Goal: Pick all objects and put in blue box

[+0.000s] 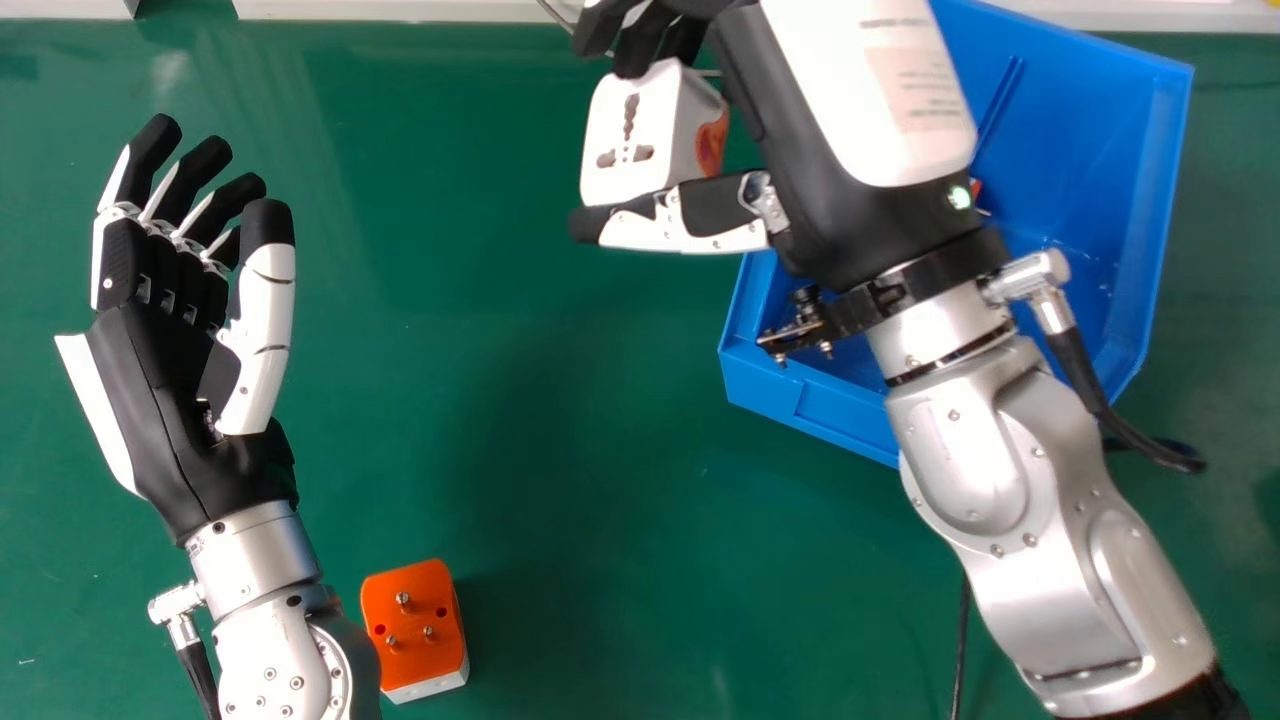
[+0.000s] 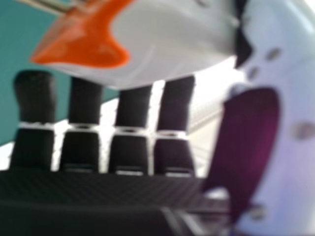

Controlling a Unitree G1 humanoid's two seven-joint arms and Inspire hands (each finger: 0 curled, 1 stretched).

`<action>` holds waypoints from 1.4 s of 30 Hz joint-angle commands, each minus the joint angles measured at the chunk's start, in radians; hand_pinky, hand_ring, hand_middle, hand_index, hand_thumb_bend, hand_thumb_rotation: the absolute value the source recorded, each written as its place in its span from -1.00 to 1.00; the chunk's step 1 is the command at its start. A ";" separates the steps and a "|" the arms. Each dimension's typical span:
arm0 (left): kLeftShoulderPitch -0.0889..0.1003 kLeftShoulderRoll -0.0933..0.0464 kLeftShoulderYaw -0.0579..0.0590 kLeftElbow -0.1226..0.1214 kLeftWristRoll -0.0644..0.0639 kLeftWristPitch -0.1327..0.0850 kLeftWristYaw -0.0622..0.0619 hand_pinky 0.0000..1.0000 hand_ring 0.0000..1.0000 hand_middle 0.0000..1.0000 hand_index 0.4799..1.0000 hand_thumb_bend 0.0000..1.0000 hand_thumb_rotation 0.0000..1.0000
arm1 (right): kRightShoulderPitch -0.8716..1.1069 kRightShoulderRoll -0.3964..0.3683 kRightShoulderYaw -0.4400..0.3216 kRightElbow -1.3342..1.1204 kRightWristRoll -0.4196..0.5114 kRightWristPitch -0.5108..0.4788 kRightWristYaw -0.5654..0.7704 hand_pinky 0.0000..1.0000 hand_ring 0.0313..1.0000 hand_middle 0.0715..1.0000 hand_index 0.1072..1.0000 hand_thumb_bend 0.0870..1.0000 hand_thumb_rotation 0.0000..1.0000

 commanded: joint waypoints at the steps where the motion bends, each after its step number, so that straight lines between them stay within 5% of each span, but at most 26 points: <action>1: 0.004 0.008 -0.003 -0.017 0.000 -0.010 -0.009 0.30 0.42 0.54 0.22 0.30 -0.21 | 0.005 0.000 -0.037 -0.058 0.008 -0.009 -0.027 -0.44 -0.26 -0.07 -0.07 -0.10 -1.00; 17: 0.009 0.006 -0.009 -0.024 0.011 -0.010 -0.007 0.30 0.42 0.55 0.25 0.28 -0.21 | 0.092 -0.015 -0.227 -0.109 0.045 0.026 -0.070 -0.40 -0.25 -0.08 -0.08 -0.11 -1.00; 32: 0.006 0.008 -0.009 -0.015 0.005 -0.015 -0.013 0.30 0.42 0.55 0.26 0.27 -0.20 | 0.126 -0.017 -0.279 -0.123 0.022 0.126 -0.065 -0.37 -0.27 -0.13 -0.08 -0.11 -1.00; 42: 0.011 0.011 -0.008 -0.023 0.014 -0.012 -0.010 0.29 0.42 0.55 0.26 0.26 -0.20 | 0.129 -0.025 -0.294 -0.032 0.036 0.170 -0.080 -0.34 -0.28 -0.13 -0.08 -0.11 -1.00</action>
